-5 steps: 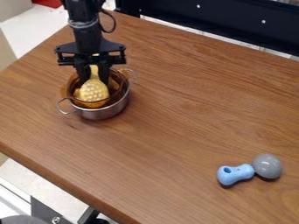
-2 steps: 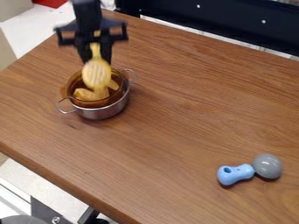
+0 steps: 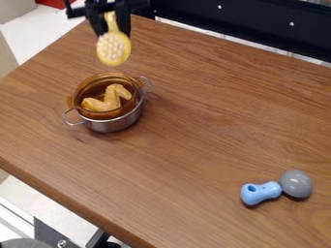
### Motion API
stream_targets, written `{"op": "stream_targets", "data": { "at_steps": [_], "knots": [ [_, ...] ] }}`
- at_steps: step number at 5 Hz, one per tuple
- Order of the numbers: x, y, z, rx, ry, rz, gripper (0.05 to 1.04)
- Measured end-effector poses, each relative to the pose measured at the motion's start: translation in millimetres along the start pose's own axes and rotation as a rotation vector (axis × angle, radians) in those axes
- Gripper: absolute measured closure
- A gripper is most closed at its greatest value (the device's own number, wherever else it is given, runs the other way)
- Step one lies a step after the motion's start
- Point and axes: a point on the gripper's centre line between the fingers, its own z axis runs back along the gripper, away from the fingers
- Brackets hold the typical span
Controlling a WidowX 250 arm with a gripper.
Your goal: Move the yellow brush outside the silver pan middle of table.
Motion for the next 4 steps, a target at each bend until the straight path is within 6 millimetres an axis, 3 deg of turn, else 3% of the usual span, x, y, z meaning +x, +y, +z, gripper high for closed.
{"op": "stream_targets", "data": {
  "at_steps": [2, 3, 4],
  "knots": [
    [3.5, -43.5, -17.0, 0.010, 0.055, -0.094, 0.769],
    [5.0, -52.2, -30.6, 0.027, 0.065, -0.176, 0.769],
    [-1.9, -61.1, -40.9, 0.056, 0.138, -0.390, 0.769]
  ]
}}
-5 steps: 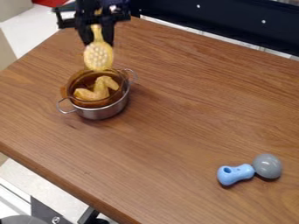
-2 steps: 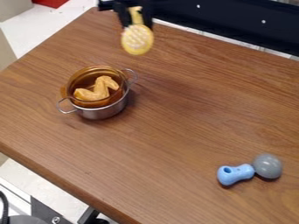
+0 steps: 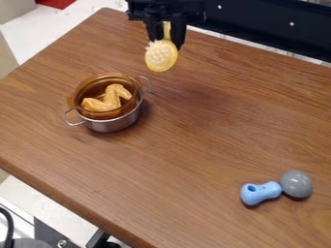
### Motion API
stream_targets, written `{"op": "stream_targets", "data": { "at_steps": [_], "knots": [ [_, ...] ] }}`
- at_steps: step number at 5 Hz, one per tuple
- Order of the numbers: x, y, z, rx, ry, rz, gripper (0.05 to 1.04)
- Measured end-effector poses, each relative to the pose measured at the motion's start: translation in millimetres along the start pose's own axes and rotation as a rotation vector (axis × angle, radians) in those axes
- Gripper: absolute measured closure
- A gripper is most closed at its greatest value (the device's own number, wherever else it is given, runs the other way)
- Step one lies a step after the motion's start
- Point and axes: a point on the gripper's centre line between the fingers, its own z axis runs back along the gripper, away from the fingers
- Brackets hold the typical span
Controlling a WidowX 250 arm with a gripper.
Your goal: Move the yellow brush outside the silver pan middle of table.
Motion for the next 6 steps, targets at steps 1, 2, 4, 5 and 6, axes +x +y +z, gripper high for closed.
{"op": "stream_targets", "data": {
  "at_steps": [1, 2, 4, 5, 6],
  "knots": [
    [-10.3, -17.3, -21.3, -0.022, 0.020, -0.252, 0.769],
    [-22.5, -28.9, -19.5, -0.045, 0.095, -0.498, 0.769],
    [-44.9, -32.5, -35.8, -0.056, 0.199, -0.987, 0.769],
    [-55.9, -26.6, -52.8, -0.034, 0.244, -1.216, 0.769],
    [-65.8, -21.2, -68.3, -0.021, 0.245, -1.288, 0.769]
  ]
}}
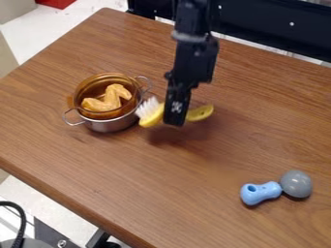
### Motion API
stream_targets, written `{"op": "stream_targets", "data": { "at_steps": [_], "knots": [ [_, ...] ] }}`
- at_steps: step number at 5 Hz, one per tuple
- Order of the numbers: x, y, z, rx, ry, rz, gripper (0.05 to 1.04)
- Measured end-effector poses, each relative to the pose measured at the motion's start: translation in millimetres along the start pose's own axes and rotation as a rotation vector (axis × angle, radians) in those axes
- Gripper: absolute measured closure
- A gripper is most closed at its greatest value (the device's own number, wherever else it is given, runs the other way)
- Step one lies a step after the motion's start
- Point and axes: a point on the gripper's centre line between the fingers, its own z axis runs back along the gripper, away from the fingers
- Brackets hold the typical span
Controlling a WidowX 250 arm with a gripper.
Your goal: Move the yellow brush outside the silver pan middle of table.
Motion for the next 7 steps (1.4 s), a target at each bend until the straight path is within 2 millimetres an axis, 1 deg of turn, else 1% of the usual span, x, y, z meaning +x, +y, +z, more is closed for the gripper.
{"op": "stream_targets", "data": {
  "at_steps": [2, 3, 4, 5, 6, 7],
  "knots": [
    [-3.1, -13.9, -4.3, 0.001, -0.031, -0.034, 0.769],
    [-6.7, -15.4, -3.6, 0.006, -0.047, -0.001, 0.769],
    [-7.4, -16.0, -8.5, 0.012, -0.053, 0.002, 0.769],
    [-13.1, -21.0, -19.6, -0.004, -0.062, -0.012, 0.757],
    [-15.9, -20.5, -22.9, 0.008, -0.048, 0.004, 0.707],
    [-14.6, -21.2, -23.1, 0.004, -0.057, 0.017, 0.426]
  ]
}}
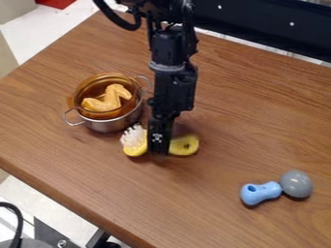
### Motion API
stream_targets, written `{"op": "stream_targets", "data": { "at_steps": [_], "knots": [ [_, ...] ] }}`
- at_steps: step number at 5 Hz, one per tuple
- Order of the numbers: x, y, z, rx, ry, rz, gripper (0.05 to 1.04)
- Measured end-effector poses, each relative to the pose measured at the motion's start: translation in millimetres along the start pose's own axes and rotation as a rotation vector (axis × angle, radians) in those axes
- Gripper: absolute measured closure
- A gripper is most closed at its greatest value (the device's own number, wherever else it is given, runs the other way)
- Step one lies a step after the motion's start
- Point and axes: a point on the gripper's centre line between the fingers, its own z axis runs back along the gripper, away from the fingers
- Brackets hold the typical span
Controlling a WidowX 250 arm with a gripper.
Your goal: Move the yellow brush outside the silver pan middle of table.
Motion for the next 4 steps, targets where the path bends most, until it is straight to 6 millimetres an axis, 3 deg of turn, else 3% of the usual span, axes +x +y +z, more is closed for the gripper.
{"op": "stream_targets", "data": {
  "at_steps": [1, 2, 4],
  "knots": [
    [0.8, -0.5, 0.8, -0.009, -0.017, 0.067, 0.149],
    [2.2, 3.9, 11.6, -0.031, -0.052, 0.132, 0.083],
    [9.9, 17.7, 61.2, 0.055, -0.297, 0.372, 0.083]
  ]
}}
